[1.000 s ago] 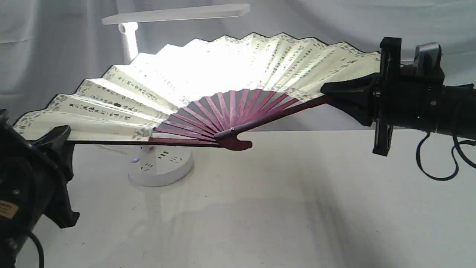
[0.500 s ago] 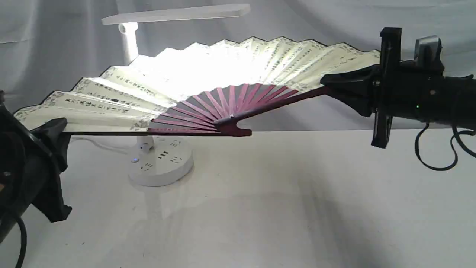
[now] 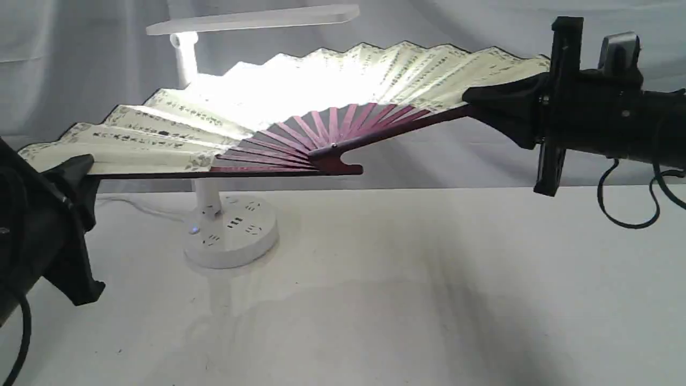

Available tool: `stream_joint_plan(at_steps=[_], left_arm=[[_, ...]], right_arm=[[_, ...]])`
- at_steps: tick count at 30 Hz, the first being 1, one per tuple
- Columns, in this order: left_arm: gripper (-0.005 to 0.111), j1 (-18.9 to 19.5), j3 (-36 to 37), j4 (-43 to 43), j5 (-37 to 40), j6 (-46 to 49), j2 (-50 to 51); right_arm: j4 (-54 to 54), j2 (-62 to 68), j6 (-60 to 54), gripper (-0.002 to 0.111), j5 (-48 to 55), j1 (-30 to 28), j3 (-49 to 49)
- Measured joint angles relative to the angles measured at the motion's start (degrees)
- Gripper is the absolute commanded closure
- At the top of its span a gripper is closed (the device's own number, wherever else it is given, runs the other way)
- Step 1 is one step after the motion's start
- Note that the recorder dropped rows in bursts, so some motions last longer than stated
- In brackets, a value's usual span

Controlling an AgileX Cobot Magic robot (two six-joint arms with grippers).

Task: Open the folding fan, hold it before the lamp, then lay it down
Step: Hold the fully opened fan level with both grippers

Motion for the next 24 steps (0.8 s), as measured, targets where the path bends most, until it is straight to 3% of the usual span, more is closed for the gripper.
stream_joint_plan(at_steps=[24], left_arm=[[0.107, 0.00, -0.13, 0.22, -1.65, 0.00, 0.00]], right_arm=[[0.00, -0.79, 0.24, 0.108, -0.33, 0.00, -0.02]])
